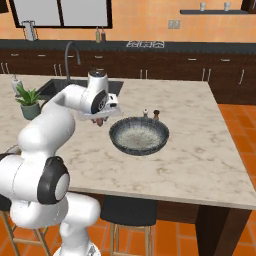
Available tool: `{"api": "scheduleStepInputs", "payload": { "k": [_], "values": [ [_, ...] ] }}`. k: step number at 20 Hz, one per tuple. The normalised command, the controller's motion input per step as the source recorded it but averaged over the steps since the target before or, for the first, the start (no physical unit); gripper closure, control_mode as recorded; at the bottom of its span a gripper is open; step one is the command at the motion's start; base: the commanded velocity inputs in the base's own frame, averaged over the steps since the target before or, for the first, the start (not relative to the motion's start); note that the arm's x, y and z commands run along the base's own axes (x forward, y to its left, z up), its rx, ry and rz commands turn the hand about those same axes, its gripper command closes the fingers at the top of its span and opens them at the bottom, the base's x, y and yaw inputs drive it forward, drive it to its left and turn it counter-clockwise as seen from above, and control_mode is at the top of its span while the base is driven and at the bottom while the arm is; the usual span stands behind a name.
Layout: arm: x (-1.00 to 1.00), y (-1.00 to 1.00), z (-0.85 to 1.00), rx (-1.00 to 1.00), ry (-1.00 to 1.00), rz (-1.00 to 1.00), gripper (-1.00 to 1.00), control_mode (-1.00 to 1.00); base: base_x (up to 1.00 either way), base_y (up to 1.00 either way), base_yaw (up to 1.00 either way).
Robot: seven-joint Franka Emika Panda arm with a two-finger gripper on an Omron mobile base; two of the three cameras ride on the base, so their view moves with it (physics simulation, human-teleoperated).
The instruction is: Place one bun and one sausage from the bowl on each plate.
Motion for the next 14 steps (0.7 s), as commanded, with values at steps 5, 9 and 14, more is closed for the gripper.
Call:
{"api": "scheduleStepInputs", "payload": {
  "k": [5, 9, 14],
  "values": [
    [-0.73, 1.0, -0.04, 0.0, -0.01, 0.27, 1.0, -1.0, 0.0, 0.0, 0.0],
    [-0.76, 1.0, -0.04, -0.03, 0.0, 0.26, 1.0, -1.0, 0.0, 0.0, 0.0],
    [-0.73, 1.0, -0.02, -0.07, 0.01, 0.23, 1.0, -1.0, 0.0, 0.0, 0.0]
  ]
}}
